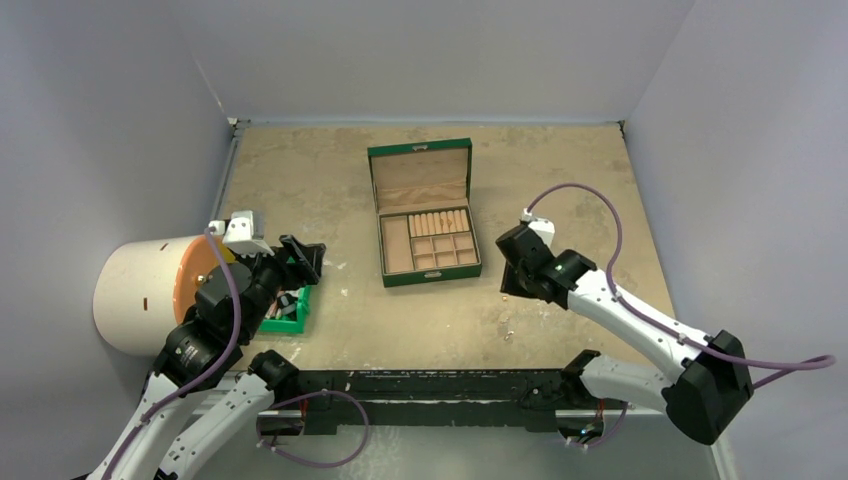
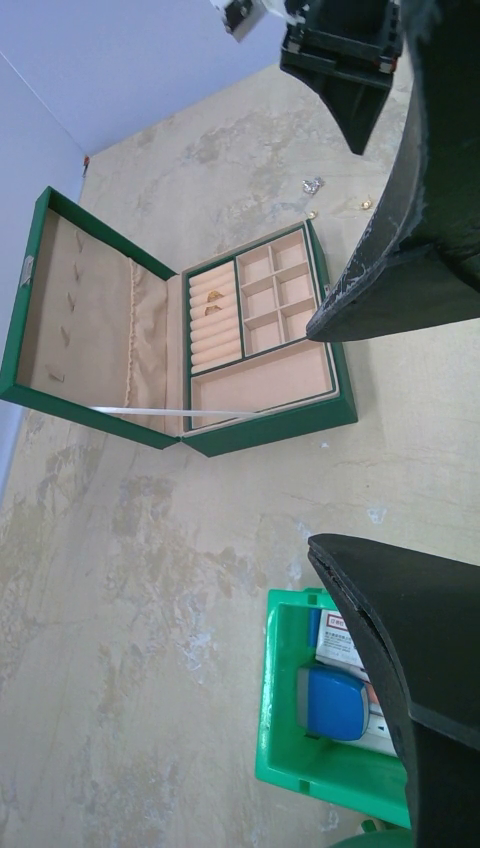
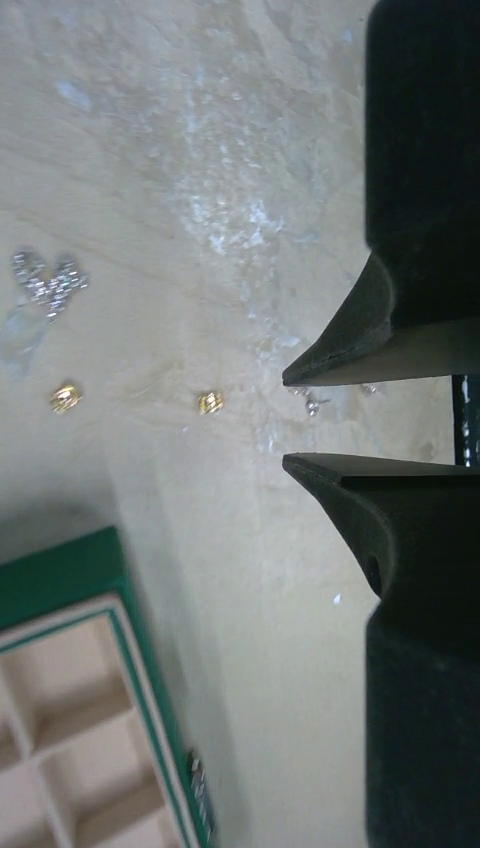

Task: Organize the mixed jewelry

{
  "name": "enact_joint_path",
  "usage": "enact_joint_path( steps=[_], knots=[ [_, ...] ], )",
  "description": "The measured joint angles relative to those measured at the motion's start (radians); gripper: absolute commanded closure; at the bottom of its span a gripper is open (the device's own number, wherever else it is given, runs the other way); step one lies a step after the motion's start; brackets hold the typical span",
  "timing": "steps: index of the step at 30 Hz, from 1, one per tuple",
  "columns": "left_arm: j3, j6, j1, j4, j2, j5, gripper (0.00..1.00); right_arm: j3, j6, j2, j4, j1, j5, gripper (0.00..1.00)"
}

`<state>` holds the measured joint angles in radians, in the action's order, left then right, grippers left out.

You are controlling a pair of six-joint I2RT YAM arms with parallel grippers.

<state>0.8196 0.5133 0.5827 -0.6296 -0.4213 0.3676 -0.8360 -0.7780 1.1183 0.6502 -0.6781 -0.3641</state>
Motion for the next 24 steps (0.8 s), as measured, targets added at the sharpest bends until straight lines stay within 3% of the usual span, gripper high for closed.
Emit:
enact_joint_path(
  steps=[7, 24],
  knots=[
    [0.000, 0.000, 0.000, 0.000, -0.004, 0.000, 0.30, 0.127, -0.032, 0.018, -0.053, 0.009, 0.046, 0.66],
    [-0.001, 0.002, 0.000, 0.000, -0.010, 0.004, 0.30, 0.143, -0.018, 0.184, -0.224, 0.097, 0.116, 0.74]
  ],
)
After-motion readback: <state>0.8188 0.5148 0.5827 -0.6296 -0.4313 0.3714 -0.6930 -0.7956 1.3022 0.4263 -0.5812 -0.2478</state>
